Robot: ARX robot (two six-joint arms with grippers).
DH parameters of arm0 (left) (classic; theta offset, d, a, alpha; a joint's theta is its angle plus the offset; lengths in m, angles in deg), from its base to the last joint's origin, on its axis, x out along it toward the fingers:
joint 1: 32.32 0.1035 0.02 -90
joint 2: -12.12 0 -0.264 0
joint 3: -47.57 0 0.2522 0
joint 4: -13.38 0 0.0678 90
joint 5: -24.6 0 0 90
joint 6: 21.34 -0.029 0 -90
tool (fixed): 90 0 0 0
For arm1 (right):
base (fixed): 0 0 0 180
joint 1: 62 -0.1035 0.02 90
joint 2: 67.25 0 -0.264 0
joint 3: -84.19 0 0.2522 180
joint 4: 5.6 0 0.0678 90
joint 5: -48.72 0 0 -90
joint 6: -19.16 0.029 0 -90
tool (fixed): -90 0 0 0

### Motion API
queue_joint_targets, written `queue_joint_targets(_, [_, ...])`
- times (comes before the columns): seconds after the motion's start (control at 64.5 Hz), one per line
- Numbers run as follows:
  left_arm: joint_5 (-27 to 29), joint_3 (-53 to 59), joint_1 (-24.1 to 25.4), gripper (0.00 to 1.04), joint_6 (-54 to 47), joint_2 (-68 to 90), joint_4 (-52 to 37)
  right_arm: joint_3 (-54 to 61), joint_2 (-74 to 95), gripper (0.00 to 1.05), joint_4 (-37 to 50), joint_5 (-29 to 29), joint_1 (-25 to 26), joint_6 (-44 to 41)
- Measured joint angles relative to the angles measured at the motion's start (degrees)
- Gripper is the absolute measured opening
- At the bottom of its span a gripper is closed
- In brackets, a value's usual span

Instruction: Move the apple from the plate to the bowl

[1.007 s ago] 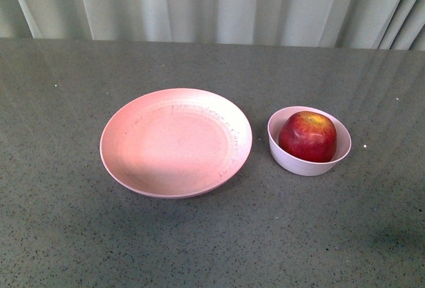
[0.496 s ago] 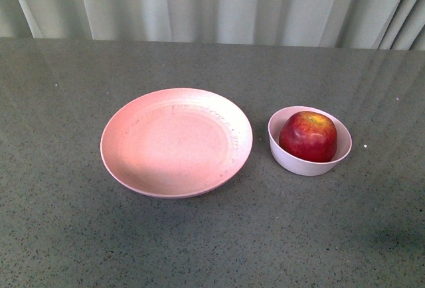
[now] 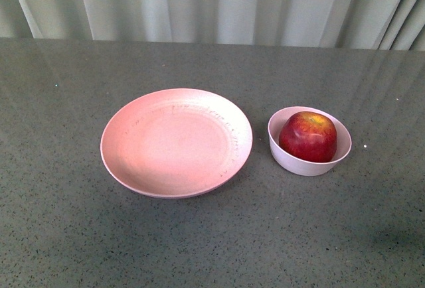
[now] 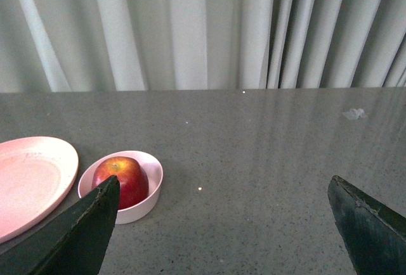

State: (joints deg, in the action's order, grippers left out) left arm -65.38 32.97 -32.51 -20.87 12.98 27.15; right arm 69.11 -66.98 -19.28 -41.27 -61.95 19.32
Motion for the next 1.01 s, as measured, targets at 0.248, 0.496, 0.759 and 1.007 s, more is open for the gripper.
queue_joint_targets(0.248, [0.0, 0.0, 0.0, 0.4, 0.0, 0.0, 0.0, 0.0, 0.0, 0.96, 0.0, 0.0, 0.0, 0.0])
queue_joint_targets(0.496, [0.0, 0.0, 0.0, 0.85, 0.0, 0.0, 0.0, 0.0, 0.0, 0.96, 0.0, 0.0, 0.0, 0.0])
queue_joint_targets(0.759, [0.0, 0.0, 0.0, 0.96, -0.1, 0.0, 0.0, 0.0, 0.0, 0.96, 0.0, 0.0, 0.0, 0.0])
queue_joint_targets(1.007, [0.0, 0.0, 0.0, 0.96, -0.1, 0.0, 0.0, 0.0, 0.0, 0.96, 0.0, 0.0, 0.0, 0.0])
